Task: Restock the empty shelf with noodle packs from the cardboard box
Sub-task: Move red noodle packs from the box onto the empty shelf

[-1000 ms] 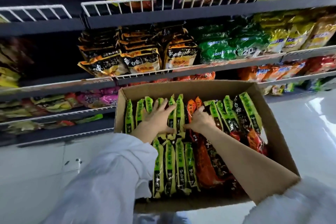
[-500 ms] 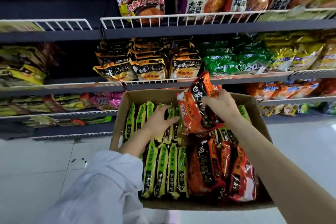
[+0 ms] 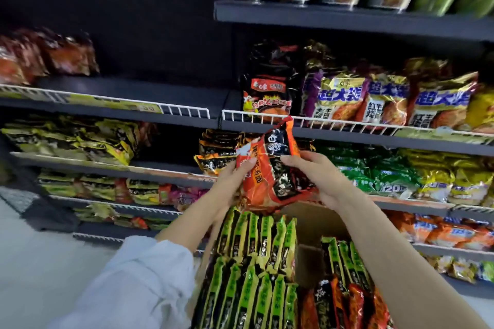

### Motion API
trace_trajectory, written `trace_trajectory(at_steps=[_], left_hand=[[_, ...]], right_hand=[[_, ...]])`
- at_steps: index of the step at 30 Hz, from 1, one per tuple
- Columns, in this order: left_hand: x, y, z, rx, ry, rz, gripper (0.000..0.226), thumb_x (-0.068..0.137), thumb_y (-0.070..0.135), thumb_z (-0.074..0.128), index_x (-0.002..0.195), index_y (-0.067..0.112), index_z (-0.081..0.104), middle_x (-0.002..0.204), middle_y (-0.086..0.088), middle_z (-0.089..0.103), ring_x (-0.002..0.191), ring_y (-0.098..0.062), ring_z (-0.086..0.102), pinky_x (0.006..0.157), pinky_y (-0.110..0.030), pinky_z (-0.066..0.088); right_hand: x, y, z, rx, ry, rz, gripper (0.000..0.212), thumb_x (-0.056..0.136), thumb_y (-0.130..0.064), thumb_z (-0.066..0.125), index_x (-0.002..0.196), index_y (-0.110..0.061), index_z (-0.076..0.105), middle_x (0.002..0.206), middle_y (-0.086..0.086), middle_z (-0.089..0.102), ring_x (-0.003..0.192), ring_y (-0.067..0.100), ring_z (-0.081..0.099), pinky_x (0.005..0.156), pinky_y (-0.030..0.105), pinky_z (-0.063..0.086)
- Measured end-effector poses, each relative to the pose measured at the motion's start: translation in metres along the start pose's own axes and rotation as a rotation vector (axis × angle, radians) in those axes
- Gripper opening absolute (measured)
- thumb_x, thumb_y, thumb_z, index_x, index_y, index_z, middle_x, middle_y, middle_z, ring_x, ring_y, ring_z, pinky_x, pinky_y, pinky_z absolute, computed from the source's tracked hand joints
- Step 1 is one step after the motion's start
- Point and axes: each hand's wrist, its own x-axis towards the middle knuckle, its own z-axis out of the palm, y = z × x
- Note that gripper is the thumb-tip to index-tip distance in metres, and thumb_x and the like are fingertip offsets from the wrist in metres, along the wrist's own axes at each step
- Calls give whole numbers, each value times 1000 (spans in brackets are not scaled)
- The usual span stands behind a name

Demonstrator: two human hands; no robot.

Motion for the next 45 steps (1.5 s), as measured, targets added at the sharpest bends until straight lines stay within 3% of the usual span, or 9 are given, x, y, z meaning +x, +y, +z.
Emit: trace_trajectory(at_steps=[8, 11, 16, 22, 25, 32, 36, 40, 45], left_hand=[[-26, 72, -137, -139, 285, 158, 51, 79, 28, 74, 120, 7, 51, 107, -15, 69, 94, -27, 68, 81, -43, 56], [-34, 100, -201, -192, 377, 214, 49, 78, 26, 74, 118, 10, 50, 107, -14, 68, 95, -28, 67, 83, -44, 55], [-39, 156, -313, -172, 433, 314, 52, 78, 26, 75, 120, 7, 50, 110, -14, 67, 92, -25, 67, 77, -38, 56], [-33, 221, -415, -22, 402, 405, 37, 81, 29, 73, 110, 17, 54, 105, -6, 70, 90, -19, 69, 74, -35, 57], [-13, 251, -451, 79, 399, 433, 46, 78, 33, 74, 115, 22, 50, 109, -2, 67, 94, -16, 67, 78, -36, 57], [75, 324, -530, 489, 510, 657, 78, 78, 33, 74, 141, 23, 30, 131, 6, 45, 120, -12, 46, 97, -27, 40], [147, 361, -585, 992, 673, 782, 92, 74, 30, 77, 147, 27, 22, 149, -3, 29, 137, -19, 28, 113, -40, 27], [206, 390, -625, 1596, 540, 673, 92, 74, 44, 72, 148, 32, 18, 155, 2, 22, 144, -21, 15, 115, -38, 18], [254, 409, -653, 1996, 422, 615, 101, 74, 49, 72, 151, 26, 10, 159, 0, 13, 147, -21, 8, 119, -37, 7]], right_hand=[[24, -59, 135, 9, -181, -113, 46, 77, -38, 74, 113, -13, 62, 101, 0, 72, 93, 18, 68, 77, 33, 54], [37, -78, 200, 18, -236, -148, 39, 82, -46, 65, 108, -18, 58, 103, -12, 63, 101, 11, 57, 97, 34, 42], [67, -112, 322, 118, -314, -173, 34, 84, -31, 69, 112, -15, 63, 97, 4, 75, 89, 22, 71, 82, 37, 55], [106, -160, 431, -49, -323, -286, 77, 51, -57, 83, 115, -22, 60, 106, 0, 73, 98, 21, 69, 94, 44, 51], [138, -175, 469, -35, -209, -329, 74, 49, -49, 87, 112, -21, 60, 105, -1, 72, 96, 20, 69, 91, 45, 53], [255, -204, 551, 162, -80, -409, 48, 71, -20, 82, 112, -14, 57, 104, 4, 69, 93, 20, 67, 81, 38, 55], [349, -217, 597, 198, -66, -401, 46, 73, -14, 80, 113, -13, 56, 104, 4, 68, 91, 16, 66, 71, 28, 51], [419, -219, 633, 197, -91, -399, 43, 74, -9, 78, 111, -17, 56, 105, 3, 67, 91, 13, 65, 71, 24, 51], [465, -210, 665, 189, -98, -380, 48, 75, -9, 77, 114, -25, 52, 107, -4, 66, 100, 12, 63, 88, 30, 50]])
